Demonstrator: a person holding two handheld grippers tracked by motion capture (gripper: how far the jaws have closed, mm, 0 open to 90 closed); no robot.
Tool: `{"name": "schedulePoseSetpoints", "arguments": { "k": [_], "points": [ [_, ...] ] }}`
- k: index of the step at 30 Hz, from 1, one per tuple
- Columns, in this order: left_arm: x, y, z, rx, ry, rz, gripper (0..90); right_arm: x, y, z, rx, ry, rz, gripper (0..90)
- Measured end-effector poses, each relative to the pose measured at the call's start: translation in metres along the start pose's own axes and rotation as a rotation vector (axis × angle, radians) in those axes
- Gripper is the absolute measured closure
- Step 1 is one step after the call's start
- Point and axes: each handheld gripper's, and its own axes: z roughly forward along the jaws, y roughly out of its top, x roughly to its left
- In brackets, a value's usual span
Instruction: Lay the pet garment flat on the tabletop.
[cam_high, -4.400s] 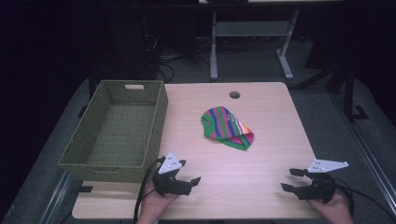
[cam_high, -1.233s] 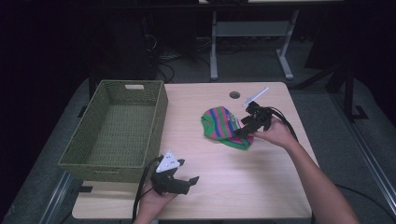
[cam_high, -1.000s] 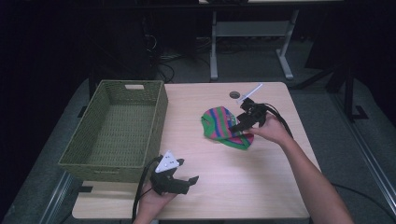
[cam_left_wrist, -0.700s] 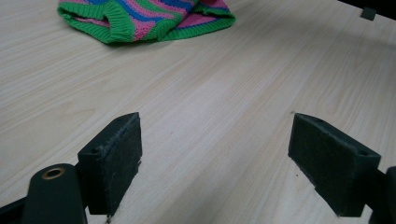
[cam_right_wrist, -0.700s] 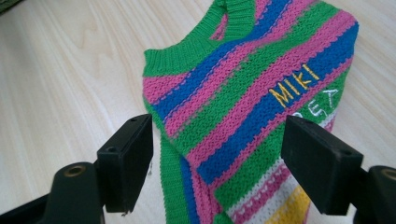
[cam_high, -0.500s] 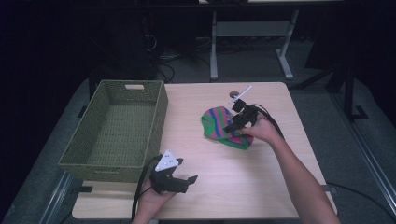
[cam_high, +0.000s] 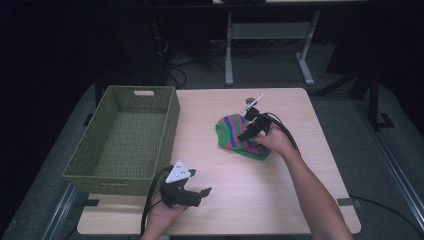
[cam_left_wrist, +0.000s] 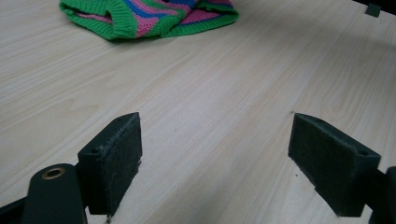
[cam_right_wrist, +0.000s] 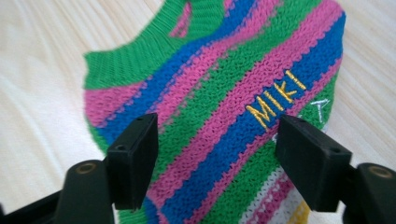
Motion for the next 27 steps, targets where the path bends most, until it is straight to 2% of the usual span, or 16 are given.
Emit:
{"name": "schedulePoseSetpoints", "arguments": {
  "k": [2, 9, 10, 11, 14, 27],
  "points": [
    [0.0, 0.0, 0.0, 0.001, 0.0, 0.0, 17.1, 0.0, -0.001, 0.006, 0.026, -0.01, 0.002, 33.1],
    [0.001, -0.001, 0.0, -0.001, -0.001, -0.008, 17.1, 0.001, -0.001, 0.014, 0.043, -0.024, 0.012, 38.3],
    [0.001, -0.001, 0.0, -0.002, -0.002, -0.011, 17.1, 0.001, -0.001, 0.014, 0.046, -0.03, 0.011, 39.1],
    [0.001, -0.001, 0.0, -0.001, -0.001, -0.01, 17.1, 0.004, -0.001, 0.015, 0.054, -0.056, 0.003, 40.3],
    [0.0, 0.0, 0.001, 0.003, -0.001, -0.007, 17.1, 0.007, 0.001, 0.016, 0.064, -0.073, -0.003, 42.4],
    [0.001, 0.0, -0.001, 0.001, 0.002, -0.007, 17.1, 0.01, 0.003, 0.015, 0.072, -0.083, -0.003, 62.6]
  ]
}}
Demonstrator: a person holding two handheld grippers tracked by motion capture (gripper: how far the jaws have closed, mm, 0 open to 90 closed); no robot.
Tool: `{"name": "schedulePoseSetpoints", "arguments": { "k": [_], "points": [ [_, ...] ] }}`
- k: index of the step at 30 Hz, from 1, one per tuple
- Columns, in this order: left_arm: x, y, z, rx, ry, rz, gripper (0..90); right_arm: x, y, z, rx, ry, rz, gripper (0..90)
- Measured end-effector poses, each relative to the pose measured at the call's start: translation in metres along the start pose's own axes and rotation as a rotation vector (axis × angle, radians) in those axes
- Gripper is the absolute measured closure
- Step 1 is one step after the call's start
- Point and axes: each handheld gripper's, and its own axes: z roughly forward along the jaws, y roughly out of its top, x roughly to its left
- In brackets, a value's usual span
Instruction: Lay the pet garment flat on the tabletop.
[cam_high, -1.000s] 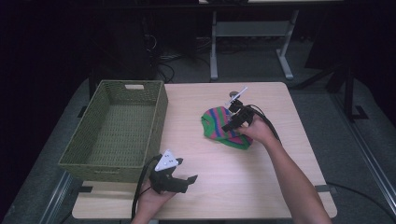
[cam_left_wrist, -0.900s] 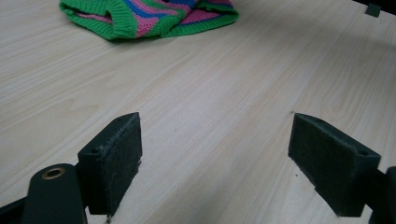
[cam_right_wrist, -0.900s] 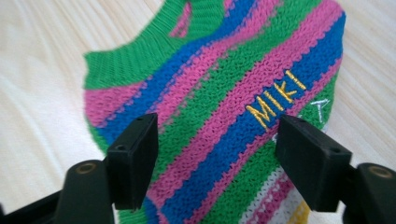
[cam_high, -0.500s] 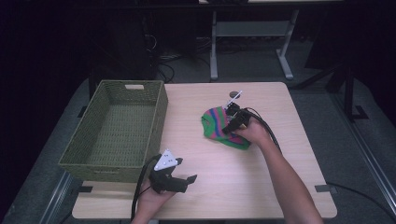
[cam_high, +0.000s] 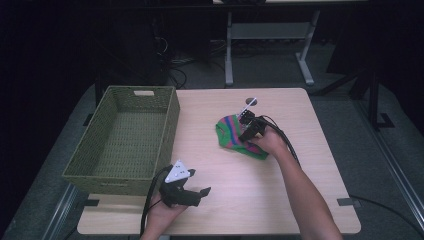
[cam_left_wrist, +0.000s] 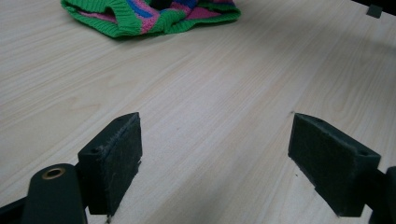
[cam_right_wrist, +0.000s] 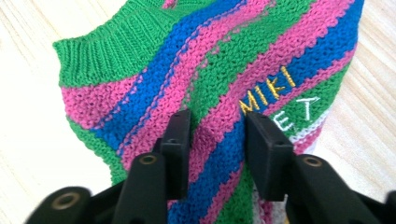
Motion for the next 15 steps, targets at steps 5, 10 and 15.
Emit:
{"name": "schedulePoseSetpoints", "arguments": {
  "k": [5, 10, 15],
  "points": [
    [0.0002, 0.0, 0.0001, 0.002, 0.001, 0.003, 17.1, -0.0008, -0.0007, -0.0012, -0.011, 0.008, 0.02, 72.1],
    [0.0005, -0.0004, 0.0007, 0.005, 0.003, 0.001, 17.1, -0.0032, -0.0013, -0.0033, -0.017, 0.011, 0.034, 76.9],
    [-0.0001, -0.0002, 0.0015, 0.01, 0.002, 0.006, 17.1, -0.0013, -0.002, -0.0051, -0.025, -0.006, 0.022, 78.7]
  ]
}}
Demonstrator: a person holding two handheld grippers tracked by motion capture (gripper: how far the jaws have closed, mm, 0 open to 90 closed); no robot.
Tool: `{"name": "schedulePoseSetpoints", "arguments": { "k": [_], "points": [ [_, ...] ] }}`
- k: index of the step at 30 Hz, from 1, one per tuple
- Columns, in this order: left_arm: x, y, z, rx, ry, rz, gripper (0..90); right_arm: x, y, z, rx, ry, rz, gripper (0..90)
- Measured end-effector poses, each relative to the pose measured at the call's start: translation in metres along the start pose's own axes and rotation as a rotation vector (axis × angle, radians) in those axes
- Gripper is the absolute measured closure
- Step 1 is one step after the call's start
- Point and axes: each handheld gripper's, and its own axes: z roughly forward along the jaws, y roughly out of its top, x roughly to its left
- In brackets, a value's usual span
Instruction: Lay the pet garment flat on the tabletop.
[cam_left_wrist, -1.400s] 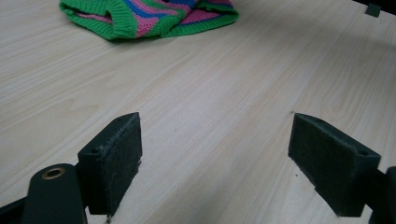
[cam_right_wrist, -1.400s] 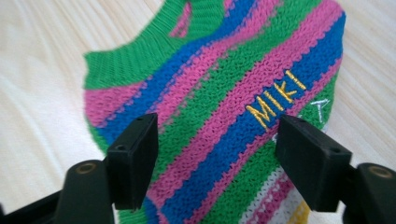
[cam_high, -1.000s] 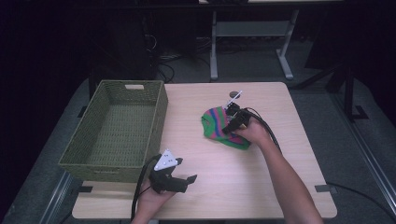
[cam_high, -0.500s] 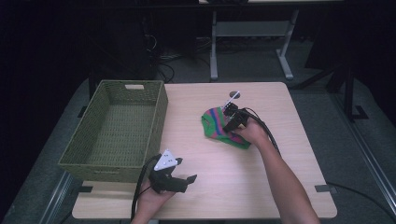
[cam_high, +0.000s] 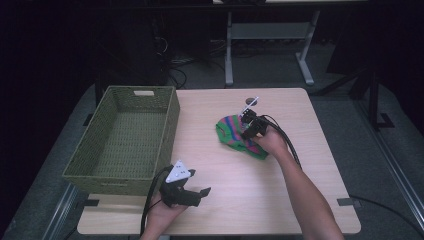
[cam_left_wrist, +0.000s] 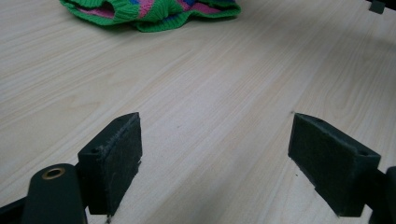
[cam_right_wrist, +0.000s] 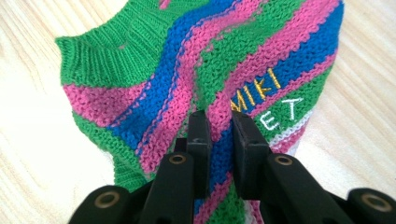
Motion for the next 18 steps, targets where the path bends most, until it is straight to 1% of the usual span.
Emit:
{"name": "schedulePoseSetpoints", "arguments": {
  "k": [5, 15, 18],
  "points": [
    [0.001, 0.0, -0.001, -0.001, -0.001, -0.004, 17.1, -0.003, -0.002, -0.003, -0.015, 0.011, 0.016, 79.2],
    [0.002, 0.0, -0.002, -0.002, 0.0, -0.003, 17.2, -0.006, -0.008, -0.017, -0.051, 0.034, 0.019, 79.5],
    [0.001, -0.001, -0.002, -0.003, 0.003, -0.002, 17.5, -0.006, -0.009, -0.023, -0.061, 0.038, 0.011, 79.5]
  ]
}}
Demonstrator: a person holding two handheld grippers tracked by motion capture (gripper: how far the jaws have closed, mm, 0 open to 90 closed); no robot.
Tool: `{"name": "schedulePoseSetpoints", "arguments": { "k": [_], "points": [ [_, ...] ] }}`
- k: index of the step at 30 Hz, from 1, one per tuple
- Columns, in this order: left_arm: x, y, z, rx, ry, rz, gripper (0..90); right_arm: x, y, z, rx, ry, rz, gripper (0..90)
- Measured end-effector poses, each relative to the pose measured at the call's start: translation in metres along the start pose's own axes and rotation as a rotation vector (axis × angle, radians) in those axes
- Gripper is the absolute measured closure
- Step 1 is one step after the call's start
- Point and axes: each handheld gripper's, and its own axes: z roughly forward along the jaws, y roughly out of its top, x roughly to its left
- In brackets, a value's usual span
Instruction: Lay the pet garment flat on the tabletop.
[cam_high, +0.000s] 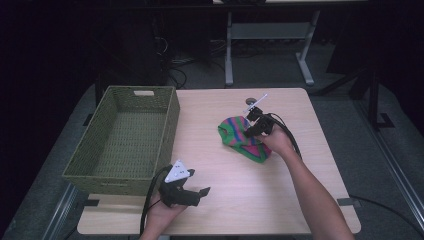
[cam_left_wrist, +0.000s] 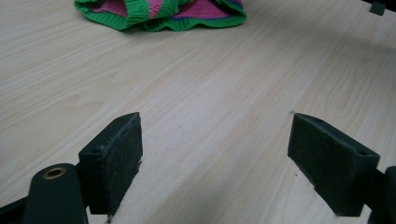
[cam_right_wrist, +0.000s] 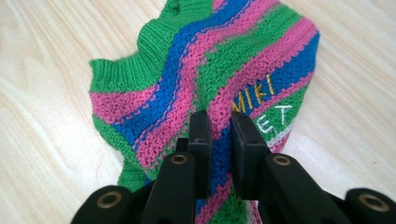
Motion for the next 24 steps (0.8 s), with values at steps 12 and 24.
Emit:
{"name": "schedulePoseSetpoints", "arguments": {
  "k": [12, 24],
  "points": [
    [0.0, 0.0, 0.0, 0.001, 0.005, -0.005, 17.5, -0.001, -0.003, -0.034, -0.076, 0.057, 0.006, 79.5],
    [-0.001, 0.0, 0.0, -0.013, 0.005, -0.003, 17.5, 0.003, -0.009, -0.071, -0.154, 0.124, 0.003, 79.4]
  ]
}}
